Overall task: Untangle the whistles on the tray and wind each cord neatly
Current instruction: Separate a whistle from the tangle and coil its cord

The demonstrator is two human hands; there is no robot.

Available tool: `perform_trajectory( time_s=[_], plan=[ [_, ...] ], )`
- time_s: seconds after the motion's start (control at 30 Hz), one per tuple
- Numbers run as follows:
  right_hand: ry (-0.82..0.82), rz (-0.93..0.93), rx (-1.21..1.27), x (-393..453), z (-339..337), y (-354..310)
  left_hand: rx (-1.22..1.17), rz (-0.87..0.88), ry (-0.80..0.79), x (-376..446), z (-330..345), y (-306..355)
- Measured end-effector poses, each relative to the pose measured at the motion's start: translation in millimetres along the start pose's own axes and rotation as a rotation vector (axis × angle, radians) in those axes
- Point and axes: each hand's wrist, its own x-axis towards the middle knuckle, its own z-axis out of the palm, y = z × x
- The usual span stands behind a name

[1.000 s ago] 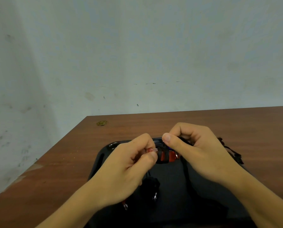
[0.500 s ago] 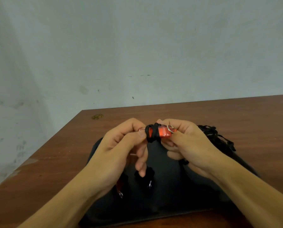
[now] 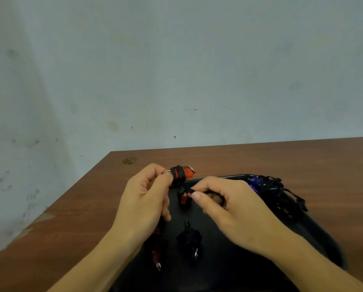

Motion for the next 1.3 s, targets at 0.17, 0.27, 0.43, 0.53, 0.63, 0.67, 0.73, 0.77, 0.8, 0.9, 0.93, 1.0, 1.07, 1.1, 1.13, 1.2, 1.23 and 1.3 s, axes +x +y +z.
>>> perform_trajectory(
  time_s=[0.17, 0.27, 0.43, 0.53, 0.63, 0.67, 0.73, 0.77, 0.8, 0.9, 0.93, 1.0, 1.07, 1.1, 1.13, 1.2, 1.23, 1.3],
  plan=[
    [0.089, -0.035, -0.053, 0, -7, 1, 0.138, 0.024, 0.027, 2, -3, -1],
    [0.052, -0.024, -0.028, -2, -10, -1, 0.169, 0.036, 0.027, 0, -2, 1],
    [-0.044, -0.037, 0.012, -3, -10, -2, 0.225, 0.079, 0.047, 1, -6, 3],
    [-0.037, -0.083, 0.013, -3, -12, -6, 0.309, 0.155, 0.034, -2, -6, 3],
    [0.055, -0.104, 0.003, -2, -13, -6, 0.441, 0.259, -0.014, -6, -5, 4],
    [0.090, -0.094, 0.017, -2, -14, -6, 0.461, 0.279, -0.037, -7, -5, 4],
    [0.141, -0.056, 0.087, -1, -13, -6, 0.502, 0.317, -0.081, -8, -6, 4],
    [0.160, -0.030, 0.142, 0, -12, -6, 0.523, 0.335, -0.102, -8, -6, 3],
    [0.176, 0.004, 0.203, 1, -11, -6, 0.541, 0.348, -0.122, -9, -7, 3],
    [0.196, 0.103, 0.341, 3, -11, -4, 0.620, 0.407, -0.184, -10, -7, 1],
    [0.191, 0.128, 0.373, 3, -11, -4, 0.651, 0.436, -0.206, -11, -7, 2],
    [0.187, 0.167, 0.452, 4, -9, -5, 0.766, 0.541, -0.231, -13, -8, 4],
    [0.192, 0.185, 0.535, 4, -8, -7, 0.890, 0.679, -0.219, -13, -8, 8],
    [0.198, 0.187, 0.564, 5, -7, -8, 0.913, 0.726, -0.207, -13, -8, 10],
    [0.208, 0.189, 0.586, 5, -7, -10, 0.910, 0.758, -0.186, -13, -9, 11],
    [0.223, 0.199, 0.639, 5, -6, -13, 0.852, 0.786, -0.135, -12, -10, 13],
    [0.219, 0.206, 0.676, 5, -5, -14, 0.800, 0.781, -0.121, -13, -10, 14],
    [0.180, 0.221, 0.775, 4, -2, -18, 0.659, 0.743, -0.120, -15, -10, 16]
  ],
)
